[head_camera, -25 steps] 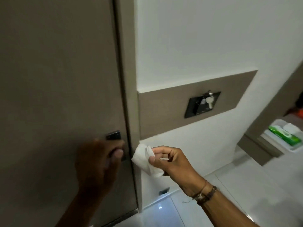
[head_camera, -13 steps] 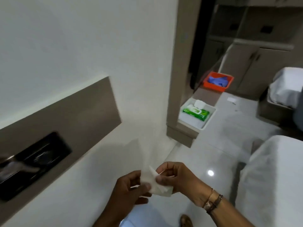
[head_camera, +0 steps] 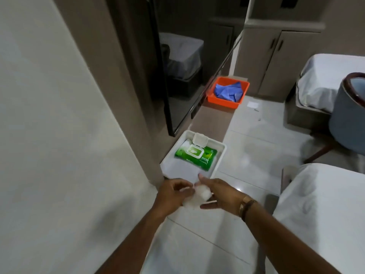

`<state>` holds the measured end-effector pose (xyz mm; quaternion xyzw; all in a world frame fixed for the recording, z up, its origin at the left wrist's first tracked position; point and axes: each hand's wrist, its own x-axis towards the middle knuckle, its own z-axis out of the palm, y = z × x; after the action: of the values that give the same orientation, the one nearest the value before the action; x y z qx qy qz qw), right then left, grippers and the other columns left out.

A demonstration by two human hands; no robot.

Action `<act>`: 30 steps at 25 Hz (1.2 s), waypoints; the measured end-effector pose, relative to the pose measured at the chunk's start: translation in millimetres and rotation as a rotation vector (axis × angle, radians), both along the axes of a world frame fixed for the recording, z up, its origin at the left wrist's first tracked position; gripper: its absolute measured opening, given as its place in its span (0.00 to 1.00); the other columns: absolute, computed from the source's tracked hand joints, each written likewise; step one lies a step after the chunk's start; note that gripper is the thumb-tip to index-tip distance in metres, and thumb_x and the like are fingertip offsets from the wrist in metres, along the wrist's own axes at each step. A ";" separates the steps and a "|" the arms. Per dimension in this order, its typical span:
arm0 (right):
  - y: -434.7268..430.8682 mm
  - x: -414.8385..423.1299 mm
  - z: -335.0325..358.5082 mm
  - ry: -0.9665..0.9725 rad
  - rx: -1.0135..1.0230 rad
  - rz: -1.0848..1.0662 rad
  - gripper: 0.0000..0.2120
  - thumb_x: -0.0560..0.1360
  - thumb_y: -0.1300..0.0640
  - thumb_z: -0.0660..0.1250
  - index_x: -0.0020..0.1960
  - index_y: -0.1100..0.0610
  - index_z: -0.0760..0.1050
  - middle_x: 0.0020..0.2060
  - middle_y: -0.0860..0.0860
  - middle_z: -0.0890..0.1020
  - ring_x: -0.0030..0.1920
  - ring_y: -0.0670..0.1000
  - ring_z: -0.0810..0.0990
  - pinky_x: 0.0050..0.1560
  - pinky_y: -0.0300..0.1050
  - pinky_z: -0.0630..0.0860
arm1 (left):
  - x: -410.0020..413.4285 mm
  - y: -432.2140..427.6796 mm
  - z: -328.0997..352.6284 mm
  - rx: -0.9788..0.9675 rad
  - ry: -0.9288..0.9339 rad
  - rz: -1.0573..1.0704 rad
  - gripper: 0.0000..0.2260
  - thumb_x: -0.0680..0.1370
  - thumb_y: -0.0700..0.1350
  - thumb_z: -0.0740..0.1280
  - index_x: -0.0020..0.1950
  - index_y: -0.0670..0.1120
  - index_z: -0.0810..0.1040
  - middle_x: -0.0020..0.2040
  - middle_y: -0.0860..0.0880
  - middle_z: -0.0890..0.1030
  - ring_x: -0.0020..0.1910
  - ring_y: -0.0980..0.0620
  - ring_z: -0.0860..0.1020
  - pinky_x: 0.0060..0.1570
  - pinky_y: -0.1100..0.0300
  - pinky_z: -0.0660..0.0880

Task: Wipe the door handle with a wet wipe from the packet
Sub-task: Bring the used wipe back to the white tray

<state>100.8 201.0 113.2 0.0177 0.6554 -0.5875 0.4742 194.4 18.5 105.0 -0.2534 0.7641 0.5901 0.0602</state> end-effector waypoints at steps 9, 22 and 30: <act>-51.0 -158.7 -87.2 0.021 0.052 -0.284 0.12 0.73 0.71 0.75 0.55 0.63 0.81 0.53 0.60 0.86 0.46 0.56 0.86 0.36 0.47 0.86 | -185.9 -27.1 -89.8 0.346 -0.131 0.194 0.16 0.80 0.35 0.75 0.64 0.49 0.81 0.64 0.42 0.84 0.60 0.42 0.85 0.41 0.55 0.88; -84.2 -212.7 -142.3 0.699 0.305 -0.242 0.12 0.76 0.69 0.72 0.43 0.55 0.89 0.49 0.54 0.88 0.54 0.54 0.83 0.60 0.49 0.82 | -257.5 -52.8 -132.2 0.000 -0.142 0.237 0.17 0.83 0.37 0.66 0.38 0.48 0.84 0.58 0.34 0.85 0.55 0.34 0.85 0.40 0.46 0.88; -83.5 -201.0 -147.0 1.225 0.804 0.362 0.16 0.74 0.47 0.75 0.61 0.48 0.84 0.65 0.54 0.78 0.63 0.58 0.72 0.63 0.55 0.75 | -251.5 -48.9 -146.5 -0.905 -0.113 -0.239 0.12 0.86 0.47 0.67 0.66 0.48 0.86 0.66 0.43 0.79 0.58 0.41 0.81 0.54 0.50 0.80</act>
<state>-100.2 117.5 -33.9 -0.2486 0.9584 -0.1208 0.0710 -57.1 -30.4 -41.4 -0.1962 0.9639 0.1721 0.0530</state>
